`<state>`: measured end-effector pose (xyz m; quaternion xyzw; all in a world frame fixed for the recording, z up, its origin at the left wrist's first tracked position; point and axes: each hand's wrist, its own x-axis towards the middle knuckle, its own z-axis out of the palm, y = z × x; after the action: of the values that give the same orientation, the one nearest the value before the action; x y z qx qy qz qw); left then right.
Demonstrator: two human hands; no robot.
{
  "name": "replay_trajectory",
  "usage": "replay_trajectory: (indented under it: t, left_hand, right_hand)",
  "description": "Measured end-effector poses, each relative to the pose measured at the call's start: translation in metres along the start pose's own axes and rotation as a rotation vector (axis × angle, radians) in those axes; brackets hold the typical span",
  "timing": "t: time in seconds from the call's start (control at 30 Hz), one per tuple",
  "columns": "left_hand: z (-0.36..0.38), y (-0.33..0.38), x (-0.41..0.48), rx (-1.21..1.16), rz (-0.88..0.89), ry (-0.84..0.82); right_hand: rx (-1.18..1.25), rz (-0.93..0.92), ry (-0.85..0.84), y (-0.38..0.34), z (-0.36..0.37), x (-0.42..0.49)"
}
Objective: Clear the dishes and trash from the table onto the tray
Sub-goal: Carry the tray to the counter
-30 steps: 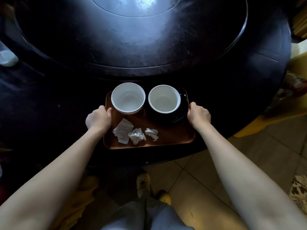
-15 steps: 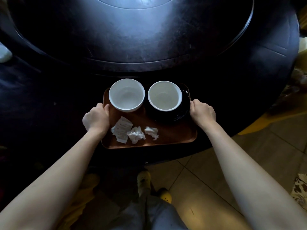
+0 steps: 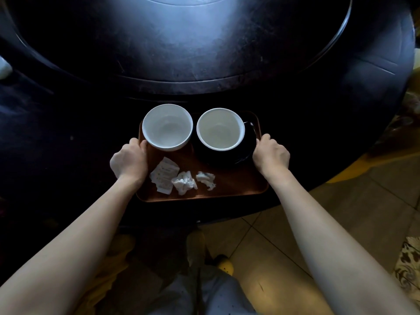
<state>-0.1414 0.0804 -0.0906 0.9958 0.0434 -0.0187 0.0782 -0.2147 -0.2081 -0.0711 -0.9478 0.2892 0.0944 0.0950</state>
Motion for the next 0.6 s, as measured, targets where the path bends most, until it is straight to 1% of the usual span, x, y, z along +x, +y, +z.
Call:
replay_trajectory:
  t: [0.27,0.47,0.6]
  left_hand:
    - [-0.001,-0.001,-0.003,-0.038,-0.016,0.004]
    - [-0.002,-0.003,-0.007,-0.149,-0.036,0.055]
    - [-0.005,-0.004,-0.008,-0.201,-0.02,0.07]
  right_hand:
    - [0.001,-0.072,0.139,0.009,0.007,-0.004]
    - [0.099,-0.109,0.235,0.014,0.013,-0.008]
    - [0.204,-0.089,0.285,0.012,0.012,-0.012]
